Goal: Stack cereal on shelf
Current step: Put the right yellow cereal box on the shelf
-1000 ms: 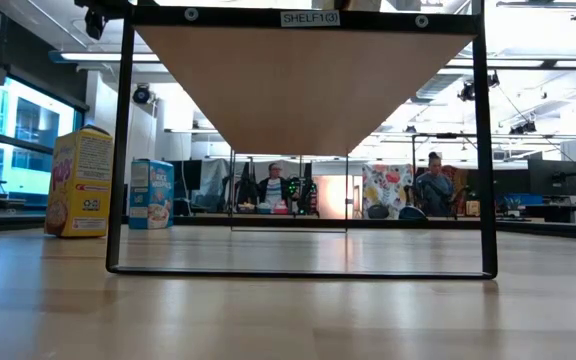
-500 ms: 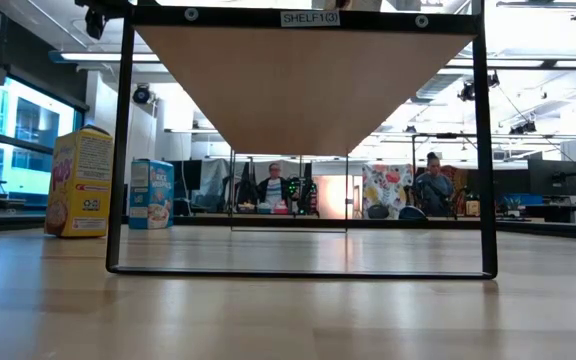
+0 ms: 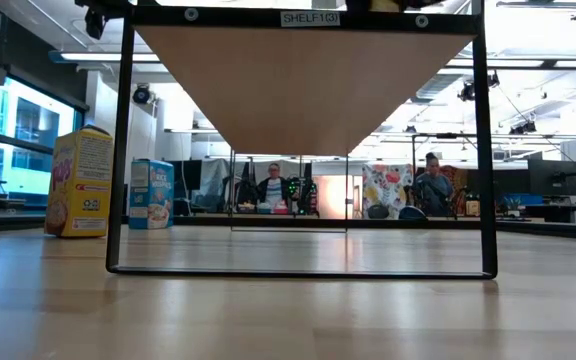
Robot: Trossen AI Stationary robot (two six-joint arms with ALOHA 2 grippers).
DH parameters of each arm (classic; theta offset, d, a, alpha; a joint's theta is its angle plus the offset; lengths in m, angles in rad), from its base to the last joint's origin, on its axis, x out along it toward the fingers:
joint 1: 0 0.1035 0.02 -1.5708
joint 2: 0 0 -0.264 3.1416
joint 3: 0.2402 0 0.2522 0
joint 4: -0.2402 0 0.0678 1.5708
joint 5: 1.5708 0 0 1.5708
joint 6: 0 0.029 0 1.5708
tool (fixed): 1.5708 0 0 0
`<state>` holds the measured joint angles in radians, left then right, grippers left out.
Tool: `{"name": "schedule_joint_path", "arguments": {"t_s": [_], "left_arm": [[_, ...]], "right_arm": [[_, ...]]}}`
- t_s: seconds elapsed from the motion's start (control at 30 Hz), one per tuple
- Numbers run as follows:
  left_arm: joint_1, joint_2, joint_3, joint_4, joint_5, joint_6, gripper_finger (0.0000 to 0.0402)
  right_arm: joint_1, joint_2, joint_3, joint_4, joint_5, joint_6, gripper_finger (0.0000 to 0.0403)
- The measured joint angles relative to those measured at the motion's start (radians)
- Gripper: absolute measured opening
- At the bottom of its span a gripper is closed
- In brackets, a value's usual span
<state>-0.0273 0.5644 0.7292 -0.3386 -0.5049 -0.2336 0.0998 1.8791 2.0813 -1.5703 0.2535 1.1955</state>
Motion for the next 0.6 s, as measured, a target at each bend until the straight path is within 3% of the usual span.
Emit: {"name": "schedule_joint_path", "arguments": {"t_s": [0.6], "left_arm": [[0.0, 0.0, 0.0, 0.0, 0.0, 0.0, 0.0001]], "right_arm": [[-0.004, -0.002, -0.016, 0.06, 0.013, 0.111, 0.0112]]}}
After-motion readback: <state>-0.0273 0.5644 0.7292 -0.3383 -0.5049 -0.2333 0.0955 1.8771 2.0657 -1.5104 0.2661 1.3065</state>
